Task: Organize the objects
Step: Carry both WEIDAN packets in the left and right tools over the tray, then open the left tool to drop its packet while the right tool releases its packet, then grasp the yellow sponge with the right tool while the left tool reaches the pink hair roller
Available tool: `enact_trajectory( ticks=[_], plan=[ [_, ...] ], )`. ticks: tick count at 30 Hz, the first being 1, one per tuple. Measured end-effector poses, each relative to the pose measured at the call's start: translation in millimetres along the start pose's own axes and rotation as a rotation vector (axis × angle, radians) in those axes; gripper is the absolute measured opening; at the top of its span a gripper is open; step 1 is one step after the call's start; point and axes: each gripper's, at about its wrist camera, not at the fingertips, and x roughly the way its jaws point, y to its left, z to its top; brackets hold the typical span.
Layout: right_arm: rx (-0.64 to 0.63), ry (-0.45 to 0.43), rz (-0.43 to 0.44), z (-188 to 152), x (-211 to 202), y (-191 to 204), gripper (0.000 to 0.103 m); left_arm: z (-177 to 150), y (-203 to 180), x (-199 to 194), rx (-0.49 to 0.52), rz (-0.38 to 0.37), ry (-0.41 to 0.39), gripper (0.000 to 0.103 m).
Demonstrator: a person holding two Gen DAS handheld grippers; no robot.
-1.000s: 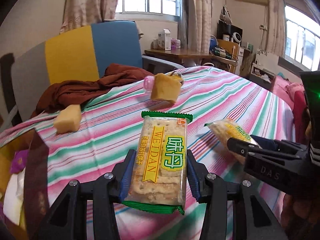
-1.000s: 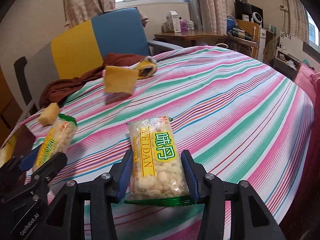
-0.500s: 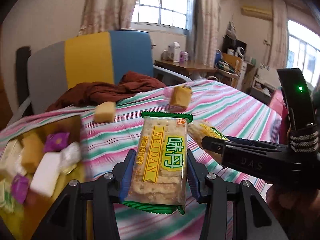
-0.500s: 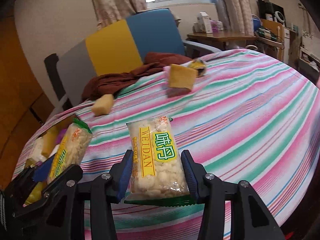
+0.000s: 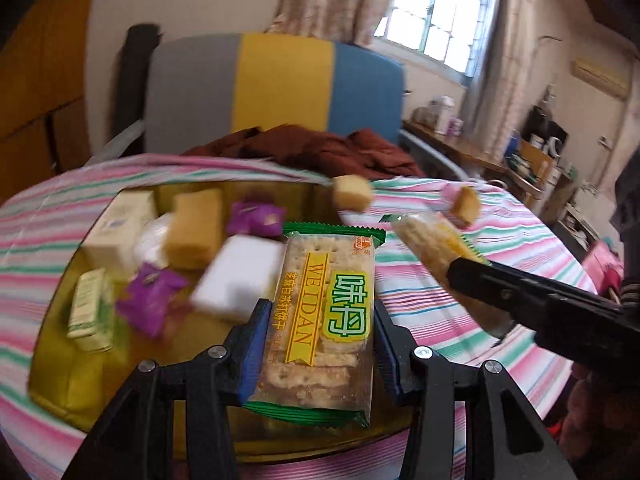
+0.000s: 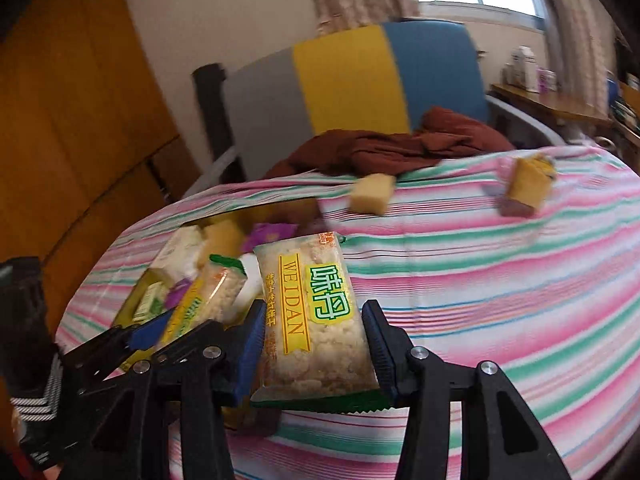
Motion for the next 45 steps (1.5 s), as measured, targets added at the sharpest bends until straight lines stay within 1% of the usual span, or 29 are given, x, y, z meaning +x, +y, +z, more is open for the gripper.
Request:
enact_trajectory(
  ticks=[1,6,11,12,14,16,17,19,21,23,25,28,32,34,41,45],
  plan=[
    [-0.006,0.013,0.015,1.0,4.7,7.3,0.049,-1.3,7.0,0.9,-0.006,0.007,0.012,0.049],
    [-0.036,0.07,0.065,2.6,31.0,40.3,0.049,-7.4,36.9,3.7,-0.004,0.098,0.055,0.049],
    [0.005,0.141,0.094,1.0,59.6,53.6,0.05,-16.7,52.3,7.8,0.021,0.155,0.094,0.049],
    [0.011,0.158,0.088,-0.9,63.4,55.0,0.05,-17.0,55.3,7.6,0.018,0.158,0.094,0.049],
    [0.015,0.18,0.093,-4.8,67.6,55.1,0.05,-19.1,59.8,4.0,0.012,0.186,0.084,0.051],
    [0.018,0.175,0.107,-8.7,64.6,53.3,0.051,-17.8,61.9,1.3,-0.004,0.196,0.07,0.064],
    [0.021,0.17,0.112,-9.4,62.6,52.6,0.051,-17.7,62.9,-0.5,-0.014,0.204,0.058,0.068],
    [0.027,0.152,0.125,-9.5,55.8,51.1,0.051,-16.6,63.4,-6.9,-0.044,0.215,0.026,0.083],
    [0.015,0.133,0.114,-8.4,49.9,50.2,0.051,-13.4,62.8,-9.7,-0.067,0.228,0.005,0.093],
    [0.006,0.118,0.1,-7.4,45.4,48.5,0.051,-10.2,60.7,-13.9,-0.09,0.222,-0.01,0.096],
    [0.008,0.106,0.087,-6.0,41.3,44.7,0.051,-5.7,57.4,-16.0,-0.111,0.211,-0.012,0.102],
    [0.021,0.088,0.072,-4.1,35.6,35.4,0.051,-0.1,49.1,-15.7,-0.121,0.195,-0.007,0.103],
    [0.052,0.065,0.04,-1.5,29.5,18.7,0.05,6.7,30.8,-13.2,-0.102,0.159,0.003,0.103],
    [0.069,0.052,0.016,0.2,26.4,7.8,0.05,11.1,20.3,-11.2,-0.089,0.129,0.006,0.103],
    [0.189,0.011,-0.072,3.0,14.5,-51.0,0.05,36.0,-23.4,2.4,-0.043,0.042,0.003,0.103],
    [0.259,0.001,-0.119,0.0,8.3,-88.4,0.05,57.8,-55.1,19.5,0.019,0.0,0.0,0.103]
  ],
)
